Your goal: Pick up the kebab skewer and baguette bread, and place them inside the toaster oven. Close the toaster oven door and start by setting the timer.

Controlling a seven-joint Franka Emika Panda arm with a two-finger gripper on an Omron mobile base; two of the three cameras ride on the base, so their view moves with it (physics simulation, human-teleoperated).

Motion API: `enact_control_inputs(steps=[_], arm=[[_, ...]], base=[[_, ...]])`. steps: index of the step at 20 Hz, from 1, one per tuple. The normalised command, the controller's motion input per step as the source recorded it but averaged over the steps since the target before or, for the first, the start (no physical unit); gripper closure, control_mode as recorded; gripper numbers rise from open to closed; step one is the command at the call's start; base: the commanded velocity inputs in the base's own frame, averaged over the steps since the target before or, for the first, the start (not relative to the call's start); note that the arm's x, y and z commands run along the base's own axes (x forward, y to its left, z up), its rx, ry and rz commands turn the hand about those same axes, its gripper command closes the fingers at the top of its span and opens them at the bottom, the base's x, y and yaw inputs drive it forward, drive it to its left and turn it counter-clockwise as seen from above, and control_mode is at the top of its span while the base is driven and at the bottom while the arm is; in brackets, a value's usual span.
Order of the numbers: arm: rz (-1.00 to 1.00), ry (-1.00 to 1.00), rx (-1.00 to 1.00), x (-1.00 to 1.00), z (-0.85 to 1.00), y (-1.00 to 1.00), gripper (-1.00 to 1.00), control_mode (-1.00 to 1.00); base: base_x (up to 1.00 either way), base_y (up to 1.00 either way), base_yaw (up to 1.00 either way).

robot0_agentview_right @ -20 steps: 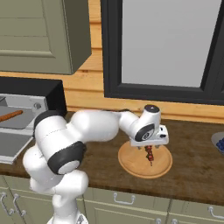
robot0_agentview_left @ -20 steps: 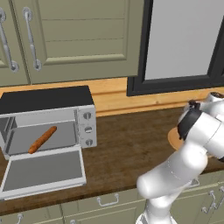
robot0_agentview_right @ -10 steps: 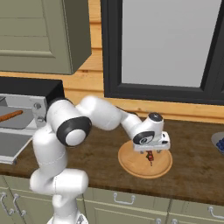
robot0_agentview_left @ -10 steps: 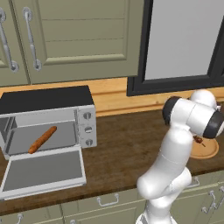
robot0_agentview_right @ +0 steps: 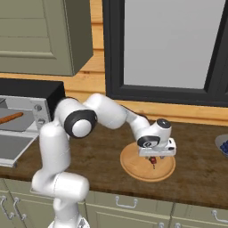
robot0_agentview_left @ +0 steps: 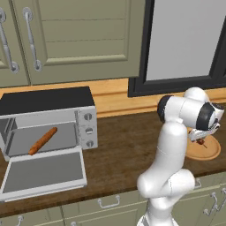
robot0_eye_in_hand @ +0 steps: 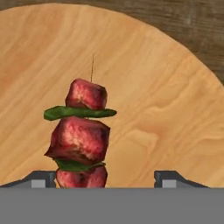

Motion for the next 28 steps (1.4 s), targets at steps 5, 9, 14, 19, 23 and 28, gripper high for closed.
enact_control_inputs(steps=[5,9,14,19,23,28], arm=[[0.00,0.01,0.00,0.00,-0.01,0.00,1.00,-1.00],[0.00,0.00,0.00,-0.06,-0.13,0.00,1.00,-1.00],[0.00,0.01,-0.03,-0.47,0.81,0.29,1.00,-1.00],[0.00,0.11,-0.01,-0.64,0.99,0.82,1.00,-1.00],[0.00,0.13,0.00,-0.82,0.78,1.00,1.00,-1.00],[0.00,0.07,0.00,-0.74,0.77,1.00,1.00,-1.00]], base=[[0.00,0.00,0.00],[0.00,0.00,0.00],[0.00,0.00,0.00],[0.00,0.00,0.00],[0.00,0.00,0.00],[0.00,0.00,0.00]])
